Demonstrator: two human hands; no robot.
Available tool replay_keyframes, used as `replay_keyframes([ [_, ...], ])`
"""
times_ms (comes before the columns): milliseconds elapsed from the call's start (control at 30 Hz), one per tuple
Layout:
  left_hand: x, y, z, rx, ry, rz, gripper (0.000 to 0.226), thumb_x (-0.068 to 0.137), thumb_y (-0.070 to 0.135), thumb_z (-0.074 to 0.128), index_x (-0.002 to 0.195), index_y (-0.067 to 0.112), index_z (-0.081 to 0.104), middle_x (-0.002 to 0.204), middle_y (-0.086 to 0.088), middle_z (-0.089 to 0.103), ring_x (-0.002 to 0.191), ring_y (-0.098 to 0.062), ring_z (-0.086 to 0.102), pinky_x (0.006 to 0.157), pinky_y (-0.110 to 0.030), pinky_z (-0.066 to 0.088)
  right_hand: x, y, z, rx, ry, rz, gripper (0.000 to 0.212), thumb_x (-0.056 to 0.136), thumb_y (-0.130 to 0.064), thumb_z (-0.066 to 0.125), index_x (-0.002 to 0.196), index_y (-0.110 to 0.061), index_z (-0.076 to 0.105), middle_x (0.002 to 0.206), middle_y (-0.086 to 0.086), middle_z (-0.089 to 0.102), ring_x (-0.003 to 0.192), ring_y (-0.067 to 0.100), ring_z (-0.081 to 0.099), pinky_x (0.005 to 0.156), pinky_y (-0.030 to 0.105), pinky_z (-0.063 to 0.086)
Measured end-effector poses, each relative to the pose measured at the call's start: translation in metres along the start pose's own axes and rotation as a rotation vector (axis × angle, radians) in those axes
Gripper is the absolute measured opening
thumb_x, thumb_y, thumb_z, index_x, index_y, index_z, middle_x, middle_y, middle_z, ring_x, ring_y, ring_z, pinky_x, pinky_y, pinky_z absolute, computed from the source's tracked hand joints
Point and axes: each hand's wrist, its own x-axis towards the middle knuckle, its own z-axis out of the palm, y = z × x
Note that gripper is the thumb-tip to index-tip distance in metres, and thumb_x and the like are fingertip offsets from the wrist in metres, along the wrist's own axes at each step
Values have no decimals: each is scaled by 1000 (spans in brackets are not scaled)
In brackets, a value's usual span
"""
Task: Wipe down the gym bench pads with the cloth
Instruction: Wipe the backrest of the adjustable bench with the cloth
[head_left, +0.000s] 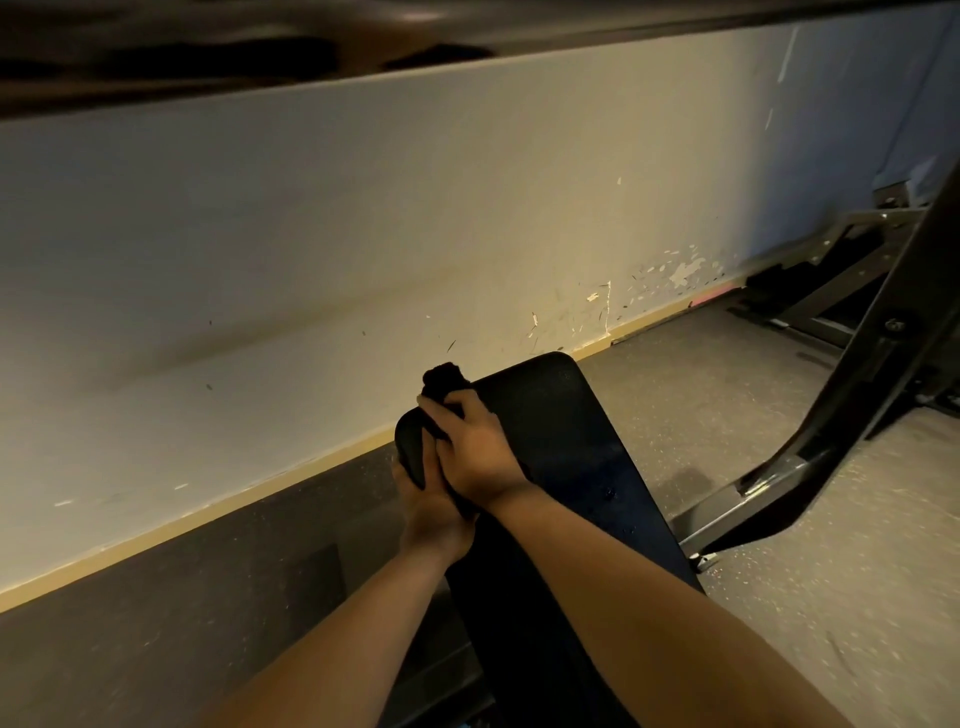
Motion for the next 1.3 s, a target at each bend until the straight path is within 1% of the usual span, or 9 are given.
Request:
replay_keyframes([
  [33,5,-5,2,97,-13,5,78,97,42,63,154,49,10,162,-6,23,132,-28,46,109,-53,44,-2,4,-1,-47,7,-14,47,98,-19,50,144,-29,46,142,11,40,113,33,47,97,43,47],
  [167,8,-14,-3,185,-97,31,109,92,20,69,154,48,-16,162,-2,-27,152,-37,6,119,-50,31,-15,43,-27,-199,113,71,55,90,-10,60,141,-27,50,133,18,49,108,38,52,92,48,50],
  [333,6,-14,-7,350,-153,59,108,94,16,68,151,56,-15,162,0,-29,153,-37,3,119,-51,30,-36,92,-58,-243,313,340,70,83,5,62,145,-22,47,133,21,46,110,39,53,95,45,50],
  [500,7,-15,-5,375,-154,87,110,93,16,68,150,56,-15,161,1,-28,153,-37,6,119,-52,30,-16,71,-52,109,489,640,53,94,-6,46,145,-21,46,137,19,39,117,36,49,92,30,40],
  [633,12,-20,-3,332,-66,120,107,92,15,70,155,46,-11,162,1,-24,153,-35,8,120,-49,30,10,12,-23,79,227,382,55,95,-5,47,148,-21,42,147,14,32,120,29,52,98,27,44],
  [800,14,-19,1,82,-45,50,64,102,21,60,145,48,22,149,5,38,132,-25,48,82,-31,60,10,-16,0,-54,-4,72,52,95,-7,48,144,-25,48,136,12,43,119,31,43,101,45,42],
  [933,10,-17,-3,233,-86,43,114,91,16,71,154,42,-20,163,1,-22,152,-35,10,119,-47,30,-11,35,-33,-192,143,191,58,88,-2,55,142,-24,51,133,19,48,111,38,51,93,49,48],
  [1167,0,-8,-10,332,-173,75,107,94,14,66,151,56,-15,162,-1,-30,154,-35,4,117,-47,30,-41,96,-66,-131,399,615,55,93,-3,51,146,-17,43,141,19,41,123,39,42,100,37,41],
  [1300,1,-10,-10,367,-164,84,107,95,15,66,151,54,-16,162,-1,-30,154,-35,2,118,-46,28,-29,83,-55,-79,449,615,53,94,0,43,145,-12,45,140,20,43,115,41,39,96,37,35],
])
